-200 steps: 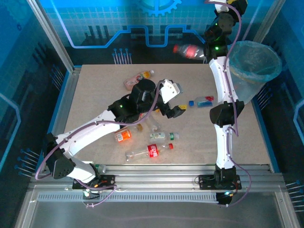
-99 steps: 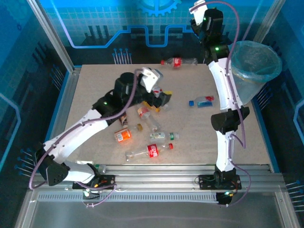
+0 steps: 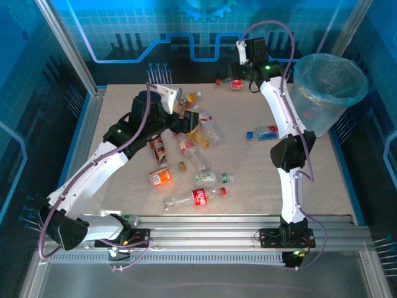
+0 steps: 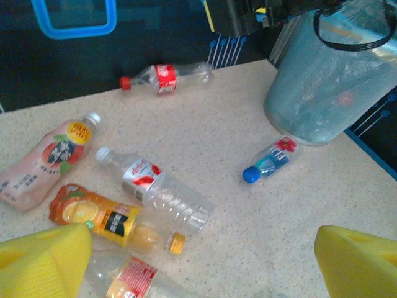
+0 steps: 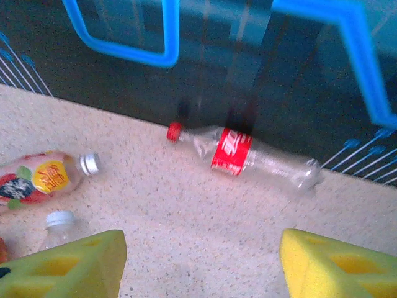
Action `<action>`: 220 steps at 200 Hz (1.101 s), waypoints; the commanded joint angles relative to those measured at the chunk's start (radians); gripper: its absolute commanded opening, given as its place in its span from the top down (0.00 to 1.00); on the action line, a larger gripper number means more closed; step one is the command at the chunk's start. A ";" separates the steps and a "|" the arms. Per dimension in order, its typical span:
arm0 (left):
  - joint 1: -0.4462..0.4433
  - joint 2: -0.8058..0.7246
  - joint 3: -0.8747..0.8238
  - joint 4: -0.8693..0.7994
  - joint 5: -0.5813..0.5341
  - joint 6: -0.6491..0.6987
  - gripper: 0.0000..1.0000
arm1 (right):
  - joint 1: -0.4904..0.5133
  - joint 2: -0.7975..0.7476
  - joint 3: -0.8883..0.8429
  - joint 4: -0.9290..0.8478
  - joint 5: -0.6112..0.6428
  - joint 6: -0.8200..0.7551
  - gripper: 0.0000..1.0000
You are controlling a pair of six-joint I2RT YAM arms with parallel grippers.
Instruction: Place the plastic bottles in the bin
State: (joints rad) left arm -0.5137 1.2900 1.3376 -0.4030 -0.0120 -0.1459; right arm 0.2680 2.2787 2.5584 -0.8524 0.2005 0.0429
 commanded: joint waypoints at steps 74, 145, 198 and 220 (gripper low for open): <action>0.011 -0.053 -0.087 -0.075 -0.024 -0.090 0.06 | -0.150 0.286 0.132 0.140 -0.134 0.363 0.06; 0.013 -0.061 -0.096 -0.095 -0.058 -0.088 0.07 | -0.191 0.387 0.160 0.201 0.011 0.478 0.00; 0.013 -0.021 -0.094 -0.087 -0.071 -0.075 0.07 | -0.217 0.446 0.162 0.265 0.013 0.527 0.00; 0.013 0.011 -0.079 -0.079 -0.061 -0.084 0.07 | -0.225 0.471 0.163 0.286 0.005 0.537 0.00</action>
State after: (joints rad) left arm -0.5102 1.2640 1.2526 -0.4755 -0.0643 -0.2119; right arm 0.0570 2.6949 2.6919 -0.6201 0.1989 0.5373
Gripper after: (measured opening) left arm 0.935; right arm 0.998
